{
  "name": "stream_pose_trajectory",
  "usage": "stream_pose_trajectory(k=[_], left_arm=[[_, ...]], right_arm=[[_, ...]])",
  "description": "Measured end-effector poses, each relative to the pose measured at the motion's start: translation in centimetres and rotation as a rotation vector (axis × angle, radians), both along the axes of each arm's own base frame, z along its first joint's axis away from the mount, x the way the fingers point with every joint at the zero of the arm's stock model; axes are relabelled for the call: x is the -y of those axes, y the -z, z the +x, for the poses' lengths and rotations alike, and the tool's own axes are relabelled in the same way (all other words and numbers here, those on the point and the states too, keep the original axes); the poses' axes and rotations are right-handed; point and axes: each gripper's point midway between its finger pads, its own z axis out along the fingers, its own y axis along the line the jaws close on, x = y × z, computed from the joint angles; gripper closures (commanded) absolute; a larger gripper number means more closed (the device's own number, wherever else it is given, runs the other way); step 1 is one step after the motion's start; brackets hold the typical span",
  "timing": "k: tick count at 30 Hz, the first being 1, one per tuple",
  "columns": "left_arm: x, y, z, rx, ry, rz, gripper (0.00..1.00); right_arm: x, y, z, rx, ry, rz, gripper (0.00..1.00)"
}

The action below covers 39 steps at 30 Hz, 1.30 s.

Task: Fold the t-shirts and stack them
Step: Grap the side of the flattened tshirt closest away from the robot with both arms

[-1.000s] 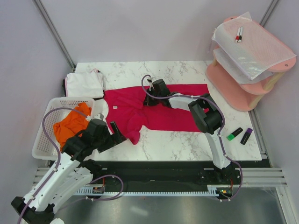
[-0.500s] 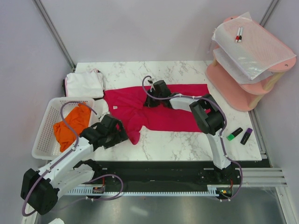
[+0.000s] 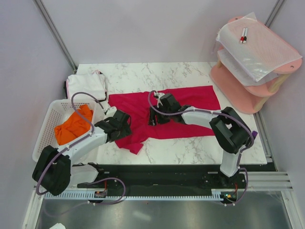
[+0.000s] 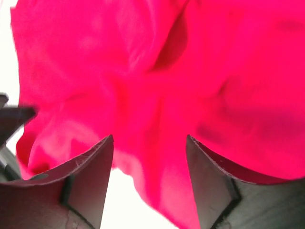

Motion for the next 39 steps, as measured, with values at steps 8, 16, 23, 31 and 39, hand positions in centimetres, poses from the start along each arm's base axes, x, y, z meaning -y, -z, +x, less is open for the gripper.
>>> stream_pose_trajectory(k=[8, 16, 23, 31, 39], left_arm=[[0.7, 0.1, 2.6, 0.018, 0.012, 0.036, 0.39], [-0.4, 1.4, 3.7, -0.019, -0.006, 0.086, 0.96], [-0.7, 1.3, 4.4, -0.018, -0.017, 0.094, 0.98], [-1.6, 2.8, 5.0, -0.063, -0.046, 0.119, 0.98], [-1.5, 2.8, 5.6, -0.058, -0.036, 0.123, 0.98]], right_arm=[[2.0, -2.6, -3.4, 0.042, 0.0, 0.012, 0.35], [0.3, -2.7, -6.6, 0.006, -0.067, 0.068, 0.61], [-3.4, -0.6, -12.4, -0.091, -0.198, 0.095, 0.56], [-5.3, 0.4, -14.9, -0.126, -0.249, 0.108, 0.52], [-5.4, 1.8, -14.6, -0.121, -0.226, 0.082, 0.52]])
